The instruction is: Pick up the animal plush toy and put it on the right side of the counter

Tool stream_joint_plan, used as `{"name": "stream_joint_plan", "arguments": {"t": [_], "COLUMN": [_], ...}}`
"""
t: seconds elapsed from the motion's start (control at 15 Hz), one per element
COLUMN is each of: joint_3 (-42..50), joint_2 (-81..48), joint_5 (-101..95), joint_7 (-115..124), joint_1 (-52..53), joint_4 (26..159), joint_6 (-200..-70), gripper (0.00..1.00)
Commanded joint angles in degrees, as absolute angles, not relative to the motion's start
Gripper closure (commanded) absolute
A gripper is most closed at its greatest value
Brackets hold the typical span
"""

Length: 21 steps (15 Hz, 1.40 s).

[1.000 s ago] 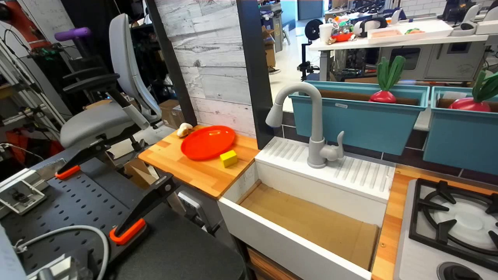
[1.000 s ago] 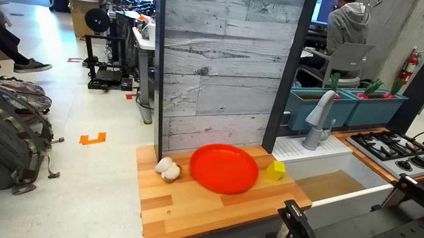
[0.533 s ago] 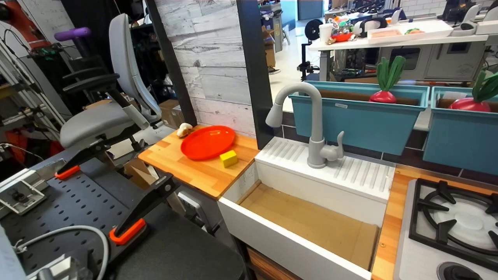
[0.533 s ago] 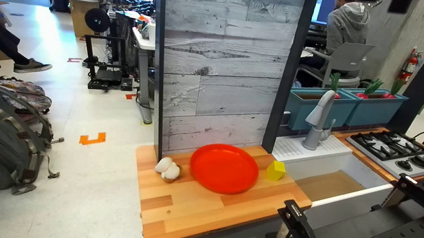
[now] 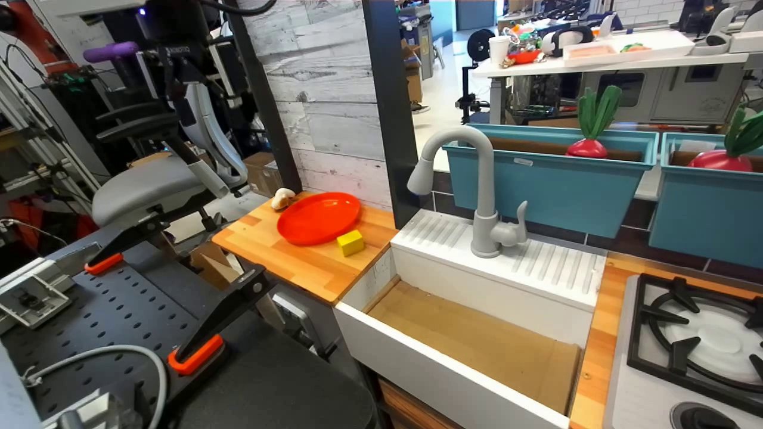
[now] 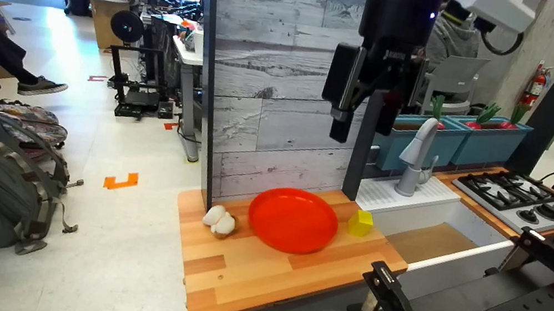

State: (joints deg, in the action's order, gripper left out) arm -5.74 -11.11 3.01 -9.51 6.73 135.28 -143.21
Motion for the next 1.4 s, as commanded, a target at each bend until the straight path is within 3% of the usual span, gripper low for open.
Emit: {"name": "stream_joint_plan", "arguments": {"t": [0.0,0.27,0.47,0.87,1.33], "joint_3": [-6.39,-6.31,-5.72,-1.33,2.25], "joint_2": [-11.74,-10.32,-12.3,-24.6,-42.64], "joint_5": [2.78,2.83,-1.31,-15.91,-14.47], "joint_7": [-9.33,-9.37,-3.22,11.23,11.56], "joint_1": [6.06,5.95,7.6,15.31,23.51], "joint_4": [135.04,135.12,136.21,132.11,118.15], "joint_6": [-143.08,-143.0,-150.68,-163.44,-168.39], "gripper": [0.0,0.0,0.0,0.0,0.0]}}
